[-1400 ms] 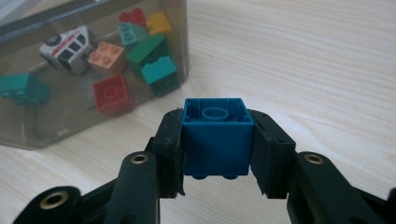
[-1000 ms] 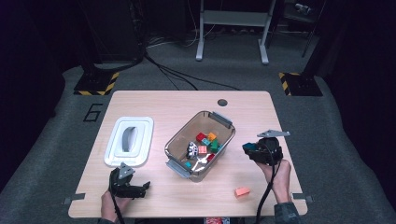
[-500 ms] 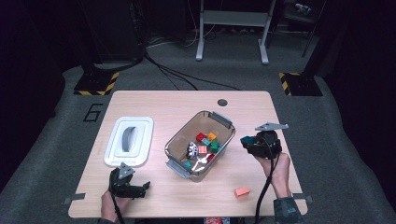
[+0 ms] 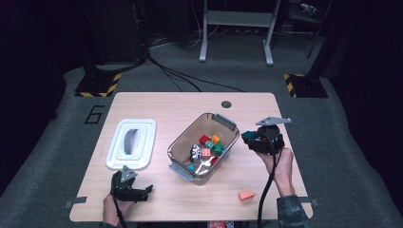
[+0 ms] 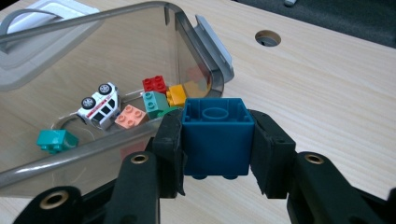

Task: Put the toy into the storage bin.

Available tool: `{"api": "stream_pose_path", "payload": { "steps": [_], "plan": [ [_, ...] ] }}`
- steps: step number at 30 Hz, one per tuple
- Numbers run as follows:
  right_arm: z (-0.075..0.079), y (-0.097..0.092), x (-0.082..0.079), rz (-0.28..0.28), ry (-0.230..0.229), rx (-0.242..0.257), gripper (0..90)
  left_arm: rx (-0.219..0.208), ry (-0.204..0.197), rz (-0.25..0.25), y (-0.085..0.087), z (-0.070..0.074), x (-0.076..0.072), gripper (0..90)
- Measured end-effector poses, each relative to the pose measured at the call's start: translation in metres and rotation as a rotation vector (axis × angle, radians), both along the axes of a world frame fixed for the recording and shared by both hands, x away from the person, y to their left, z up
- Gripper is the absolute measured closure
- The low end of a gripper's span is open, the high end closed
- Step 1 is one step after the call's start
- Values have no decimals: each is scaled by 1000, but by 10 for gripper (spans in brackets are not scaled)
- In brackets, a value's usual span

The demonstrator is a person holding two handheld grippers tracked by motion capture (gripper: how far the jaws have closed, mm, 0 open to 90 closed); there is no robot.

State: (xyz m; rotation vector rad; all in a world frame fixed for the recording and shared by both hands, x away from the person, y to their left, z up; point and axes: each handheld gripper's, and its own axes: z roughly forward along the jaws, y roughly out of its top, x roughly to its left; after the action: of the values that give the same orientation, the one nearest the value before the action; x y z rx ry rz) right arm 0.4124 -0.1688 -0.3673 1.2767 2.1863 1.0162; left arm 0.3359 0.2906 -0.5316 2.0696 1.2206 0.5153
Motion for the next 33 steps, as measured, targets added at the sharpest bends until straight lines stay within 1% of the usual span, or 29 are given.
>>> {"api": "stream_pose_path", "payload": {
  "steps": [1,2,3,6,10,13,16,17,19,20,21,22,29,32,33],
  "plan": [
    [2,1,1,5,-4,-5,587,0,0,0,0,0,0,6],
    [3,3,1,2,-3,2,587,0,0,0,0,0,0,6],
    [4,4,1,11,-7,-7,587,0,0,0,0,0,0,6],
    [8,9,2,25,-15,-11,587,0,-1,0,0,0,0,6],
    [12,17,4,35,-16,-15,587,0,-1,1,0,0,0,6],
    [15,25,5,56,-20,-22,587,-1,-1,1,0,0,0,6],
    [16,33,6,64,-15,-17,586,-2,1,0,0,0,0,6],
    [16,34,7,82,-18,-29,587,-2,2,0,0,0,0,6],
    [15,40,7,87,-14,-25,586,-2,-11,8,-1,-1,0,6],
    [15,43,7,83,-6,-16,587,-2,-11,8,-1,-1,0,6],
    [15,45,7,94,-9,-23,587,-2,-11,8,-1,-1,0,6],
    [15,47,7,89,-5,-19,586,-2,-11,8,-1,-1,0,6],
    [14,59,7,127,-7,-28,587,0,-11,7,0,-1,0,6],
    [13,64,7,138,0,-25,587,-2,-11,8,-1,-1,0,6],
    [13,65,7,140,3,-22,587,8,-6,-1,0,0,0,6]
  ]
}}
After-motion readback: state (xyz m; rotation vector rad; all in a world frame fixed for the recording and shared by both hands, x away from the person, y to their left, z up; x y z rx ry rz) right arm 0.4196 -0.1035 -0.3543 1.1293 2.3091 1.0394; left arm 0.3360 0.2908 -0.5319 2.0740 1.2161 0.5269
